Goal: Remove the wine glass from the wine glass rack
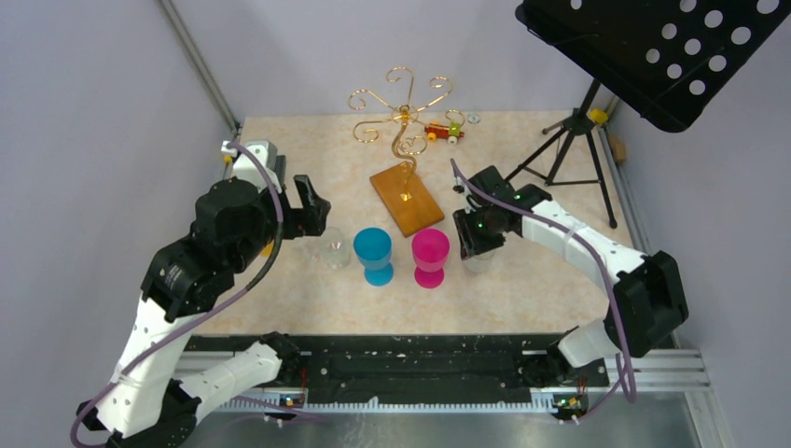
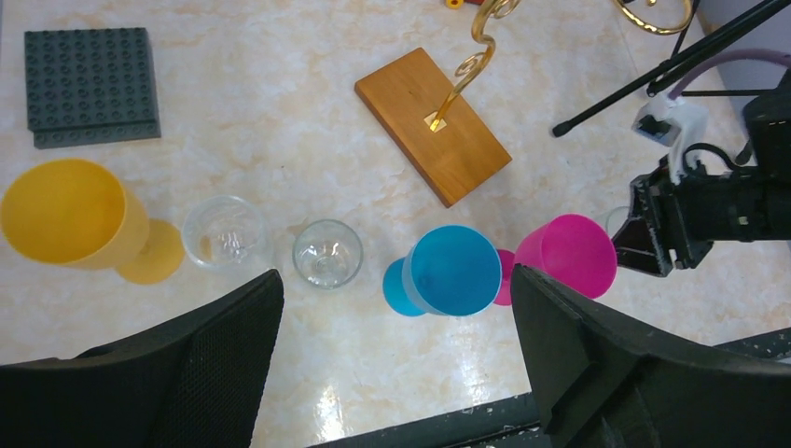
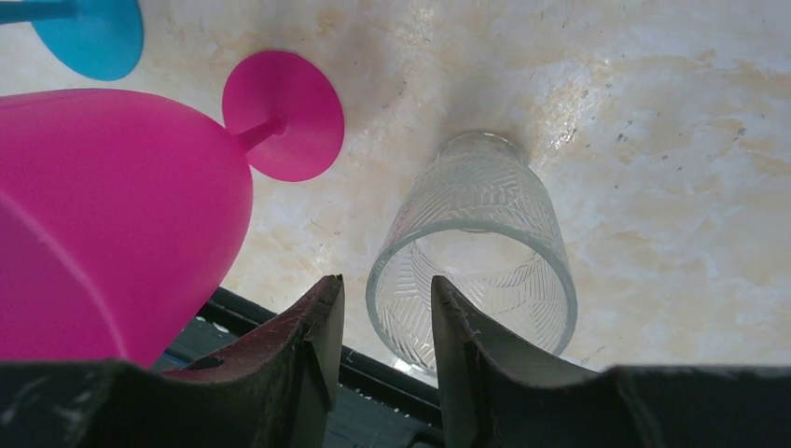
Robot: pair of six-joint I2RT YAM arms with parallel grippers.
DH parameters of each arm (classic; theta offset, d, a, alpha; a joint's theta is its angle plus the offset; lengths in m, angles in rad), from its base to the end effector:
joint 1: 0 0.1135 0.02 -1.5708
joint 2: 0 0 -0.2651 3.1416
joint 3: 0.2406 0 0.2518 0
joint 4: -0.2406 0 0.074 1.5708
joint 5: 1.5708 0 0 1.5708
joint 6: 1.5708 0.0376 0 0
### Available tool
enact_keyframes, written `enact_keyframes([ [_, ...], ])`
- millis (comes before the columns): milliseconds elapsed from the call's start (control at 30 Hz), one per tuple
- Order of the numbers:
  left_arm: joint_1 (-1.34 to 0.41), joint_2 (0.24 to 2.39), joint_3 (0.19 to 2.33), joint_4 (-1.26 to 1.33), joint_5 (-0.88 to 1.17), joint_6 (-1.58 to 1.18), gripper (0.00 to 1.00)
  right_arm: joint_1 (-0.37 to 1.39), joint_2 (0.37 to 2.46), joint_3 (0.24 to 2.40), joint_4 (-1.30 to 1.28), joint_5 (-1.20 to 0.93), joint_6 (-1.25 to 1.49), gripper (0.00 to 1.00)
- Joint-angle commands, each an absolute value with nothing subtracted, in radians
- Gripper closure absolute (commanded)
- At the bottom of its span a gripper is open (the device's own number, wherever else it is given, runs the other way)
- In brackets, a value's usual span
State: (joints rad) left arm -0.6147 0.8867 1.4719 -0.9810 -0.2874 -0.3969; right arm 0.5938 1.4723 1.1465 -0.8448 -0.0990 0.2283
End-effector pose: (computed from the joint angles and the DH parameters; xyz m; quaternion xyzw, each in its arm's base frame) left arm 0.1080 -0.0632 0.4616 0.0106 0.8275 -0.1615 0.5376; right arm 0.2368 0.1643 0.2533 -0.1876 0.9608 0.1238 0.1626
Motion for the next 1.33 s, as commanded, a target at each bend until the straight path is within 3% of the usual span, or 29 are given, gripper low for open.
enact_keyframes([
  [0, -0.613, 0.84, 1.519, -1.022, -0.346, -0.424, 0.05, 0.6, 1.356, 1.222, -0.81, -0.104, 0.244, 0.59],
  [300, -0.613, 0.74, 1.524, -1.056, -0.398, -0.429, 0.02, 0.6, 1.062, 1.236, -0.791, 0.119, 0.273, 0.53],
  [467, -0.613, 0.682, 1.499, -1.049, -0.443, -0.414, 0.01, 0.601, 0.846, 1.228, -0.74, 0.278, 0.279, 0.41],
  [633, -0.612, 0.616, 1.453, -1.029, -0.546, -0.395, 0.01, 0.601, 0.621, 1.118, -0.523, 0.293, 0.236, 0.24],
  [833, -0.611, 0.521, 1.412, -1.002, -0.597, -0.363, 0.01, 0.601, 0.44, 1.017, -0.38, 0.361, 0.22, 0.23],
  [1300, -0.611, 0.52, 1.398, -0.982, -0.57, -0.367, 0.01, 0.601, 0.466, 1.025, -0.402, 0.363, 0.247, 0.23],
])
